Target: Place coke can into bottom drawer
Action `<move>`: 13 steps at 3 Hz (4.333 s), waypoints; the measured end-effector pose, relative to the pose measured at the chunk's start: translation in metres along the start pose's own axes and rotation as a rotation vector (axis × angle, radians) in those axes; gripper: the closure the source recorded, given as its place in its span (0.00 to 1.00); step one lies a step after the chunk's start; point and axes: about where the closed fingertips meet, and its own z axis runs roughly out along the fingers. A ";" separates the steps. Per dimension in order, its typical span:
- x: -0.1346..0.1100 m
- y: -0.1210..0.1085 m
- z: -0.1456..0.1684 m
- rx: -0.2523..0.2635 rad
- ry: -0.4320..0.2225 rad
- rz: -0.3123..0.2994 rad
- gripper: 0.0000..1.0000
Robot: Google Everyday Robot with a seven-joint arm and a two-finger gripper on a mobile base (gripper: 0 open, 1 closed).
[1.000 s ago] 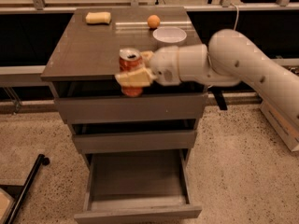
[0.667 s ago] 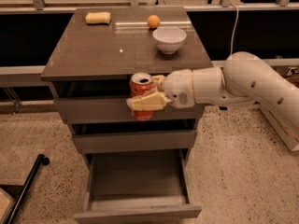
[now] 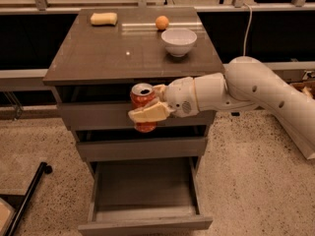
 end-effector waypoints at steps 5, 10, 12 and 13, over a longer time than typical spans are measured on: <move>0.260 -0.023 0.072 0.056 -0.208 0.211 1.00; 0.399 -0.082 0.121 0.118 -0.051 -0.068 1.00; 0.457 -0.108 0.140 0.214 -0.009 -0.082 1.00; 0.525 -0.127 0.149 0.272 0.037 -0.058 1.00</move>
Offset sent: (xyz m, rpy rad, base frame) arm -0.0129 0.0052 -0.2174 0.0108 -0.0041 -0.1177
